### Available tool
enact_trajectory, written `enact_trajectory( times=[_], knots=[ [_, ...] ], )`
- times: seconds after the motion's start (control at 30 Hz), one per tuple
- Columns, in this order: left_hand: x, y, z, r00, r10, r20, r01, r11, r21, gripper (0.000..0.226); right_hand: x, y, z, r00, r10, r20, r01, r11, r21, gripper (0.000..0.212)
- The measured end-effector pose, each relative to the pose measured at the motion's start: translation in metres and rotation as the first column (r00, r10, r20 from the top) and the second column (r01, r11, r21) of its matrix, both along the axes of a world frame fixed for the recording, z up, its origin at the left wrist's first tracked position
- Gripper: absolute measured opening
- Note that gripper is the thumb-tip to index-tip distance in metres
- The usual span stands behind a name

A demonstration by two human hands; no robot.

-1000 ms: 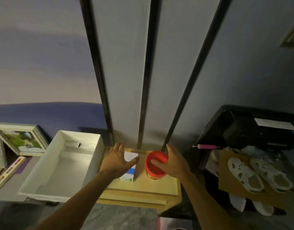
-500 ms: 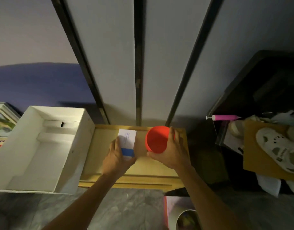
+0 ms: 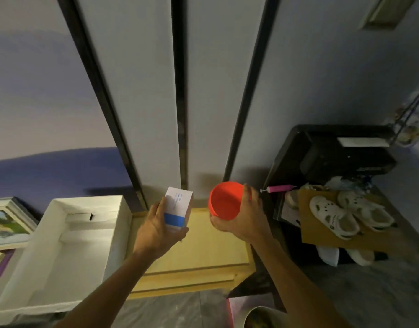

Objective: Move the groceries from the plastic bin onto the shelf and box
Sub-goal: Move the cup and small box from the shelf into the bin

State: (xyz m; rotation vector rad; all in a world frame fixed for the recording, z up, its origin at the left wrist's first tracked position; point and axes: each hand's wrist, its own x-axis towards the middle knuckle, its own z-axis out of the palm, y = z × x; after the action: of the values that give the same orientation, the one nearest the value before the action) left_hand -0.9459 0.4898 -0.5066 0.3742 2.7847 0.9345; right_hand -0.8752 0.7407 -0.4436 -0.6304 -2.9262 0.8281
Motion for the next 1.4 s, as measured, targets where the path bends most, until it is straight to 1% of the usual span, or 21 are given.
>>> enact_trajectory(
  times=[0.13,0.2,0.27,0.3,0.33,0.37,0.47,0.57,0.67,0.77,0.83,0.93,1.0,1.07,1.13,1.2,1.3,1.4],
  knots=[
    [-0.006,0.013,0.078,0.993,-0.116,-0.014,0.117,0.992,0.050,0.113,0.031,0.011,0.078,0.997,-0.068,-0.048,0.068,0.998,-0.006,0.147],
    [0.000,0.025,0.112,0.979,-0.200,-0.025,0.201,0.978,0.063,0.113,0.056,0.018,0.109,0.990,-0.119,-0.072,0.122,0.992,0.035,0.146],
    [0.011,0.042,0.139,0.960,-0.277,-0.041,0.279,0.957,0.073,0.113,0.083,0.023,0.134,0.982,-0.179,-0.065,0.184,0.980,0.080,0.155],
    [0.018,0.051,0.151,0.949,-0.313,-0.045,0.316,0.946,0.078,0.113,0.097,0.026,0.143,0.972,-0.227,-0.060,0.231,0.971,0.060,0.162],
    [0.027,0.061,0.161,0.936,-0.348,-0.046,0.351,0.933,0.080,0.113,0.112,0.030,0.152,0.959,-0.278,-0.055,0.280,0.959,0.030,0.165],
    [0.037,0.072,0.170,0.922,-0.383,-0.053,0.387,0.919,0.081,0.113,0.128,0.035,0.157,0.945,-0.319,-0.067,0.321,0.946,0.030,0.164],
    [0.070,0.105,0.187,0.871,-0.487,-0.065,0.491,0.867,0.090,0.112,0.180,0.050,0.167,0.917,-0.379,-0.121,0.392,0.914,0.107,0.157],
    [0.107,0.138,0.195,0.818,-0.573,-0.050,0.575,0.813,0.088,0.110,0.232,0.062,0.169,0.873,-0.473,-0.117,0.481,0.876,0.042,0.160],
    [0.147,0.170,0.193,0.776,-0.630,-0.026,0.630,0.771,0.091,0.114,0.282,0.075,0.160,0.811,-0.575,-0.107,0.579,0.815,0.005,0.162],
    [0.183,0.193,0.182,0.738,-0.675,-0.008,0.674,0.736,0.063,0.117,0.326,0.084,0.139,0.751,-0.652,-0.102,0.653,0.757,-0.033,0.157],
    [0.202,0.201,0.168,0.713,-0.701,0.003,0.699,0.711,0.075,0.117,0.347,0.084,0.123,0.729,-0.679,-0.087,0.679,0.733,-0.041,0.155],
    [0.218,0.210,0.135,0.691,-0.723,0.014,0.720,0.689,0.083,0.118,0.367,0.081,0.088,0.698,-0.714,-0.046,0.712,0.700,-0.054,0.157],
    [0.225,0.214,0.101,0.666,-0.745,0.044,0.742,0.667,0.066,0.118,0.377,0.077,0.053,0.675,-0.737,-0.011,0.736,0.675,-0.056,0.157],
    [0.233,0.216,0.058,0.622,-0.779,0.082,0.779,0.626,0.040,0.119,0.385,0.070,0.011,0.650,-0.757,0.064,0.760,0.648,-0.056,0.156],
    [0.241,0.217,0.009,0.552,-0.827,0.105,0.832,0.555,-0.008,0.121,0.391,0.064,-0.039,0.619,-0.775,0.125,0.785,0.616,-0.064,0.154],
    [0.248,0.218,-0.044,0.506,-0.851,0.143,0.862,0.504,-0.050,0.125,0.398,0.057,-0.099,0.589,-0.795,0.145,0.808,0.580,-0.103,0.152],
    [0.250,0.220,-0.131,0.496,-0.835,0.238,0.864,0.503,-0.034,0.128,0.399,0.046,-0.193,0.560,-0.807,0.187,0.828,0.538,-0.157,0.155],
    [0.251,0.224,-0.215,0.508,-0.805,0.305,0.847,0.531,-0.011,0.129,0.391,0.032,-0.276,0.513,-0.829,0.222,0.854,0.469,-0.223,0.158]
  ],
)
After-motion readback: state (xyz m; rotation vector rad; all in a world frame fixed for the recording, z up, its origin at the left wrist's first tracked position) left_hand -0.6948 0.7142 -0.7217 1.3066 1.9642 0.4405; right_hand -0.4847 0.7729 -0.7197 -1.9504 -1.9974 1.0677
